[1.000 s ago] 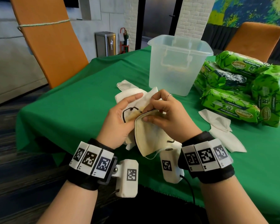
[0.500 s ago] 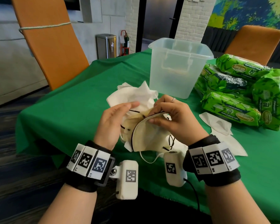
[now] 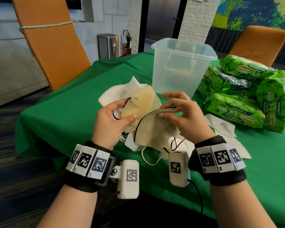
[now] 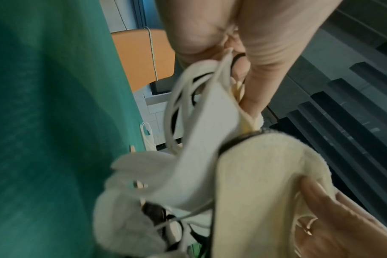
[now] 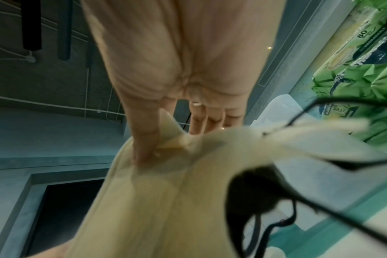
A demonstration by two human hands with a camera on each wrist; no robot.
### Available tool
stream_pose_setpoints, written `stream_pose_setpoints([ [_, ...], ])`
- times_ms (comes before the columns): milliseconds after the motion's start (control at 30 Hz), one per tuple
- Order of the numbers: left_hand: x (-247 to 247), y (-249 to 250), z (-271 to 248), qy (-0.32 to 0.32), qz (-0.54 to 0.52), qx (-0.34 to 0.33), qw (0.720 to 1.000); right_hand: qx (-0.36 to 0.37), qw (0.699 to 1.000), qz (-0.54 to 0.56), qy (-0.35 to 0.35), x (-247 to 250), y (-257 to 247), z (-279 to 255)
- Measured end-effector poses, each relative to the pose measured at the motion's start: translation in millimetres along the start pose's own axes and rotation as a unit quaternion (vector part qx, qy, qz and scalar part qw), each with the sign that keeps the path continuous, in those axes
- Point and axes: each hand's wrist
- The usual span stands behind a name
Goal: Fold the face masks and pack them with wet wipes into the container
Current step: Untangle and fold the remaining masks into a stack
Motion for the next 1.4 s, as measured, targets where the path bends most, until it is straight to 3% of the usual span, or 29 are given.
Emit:
stream_pose_setpoints([
  [133,-4,1,1,-0.011,0.018,-0.021,1.0,-0.015,0.998,0.008,-0.058,-4,-3,2],
  [600,-2,3,-1,-0.038,0.033,-0.052,0.997,0.002,0.999,-0.035,-0.027,-4,-12,9],
  [833,0,5,1,0.026,-0.064,-0.016,0.998,0.006,1.0,-0.005,-0.002,-1,-7,7],
  [1200,4,8,2,0.062,-0.038,-0.027,0.997,0.0,0.997,-0.006,0.073,3,-2,8],
  [1400,7,11,6,0.1,-0.09,-0.002,0.991,0.006,0.997,-0.001,0.078,12,-1,8],
])
Point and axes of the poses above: each hand's wrist, its own z-axis towards the middle knuckle, its own x-axis out of the back of the hand, y = z × x, and after that the axes turned 12 degrees about -x, right-handed
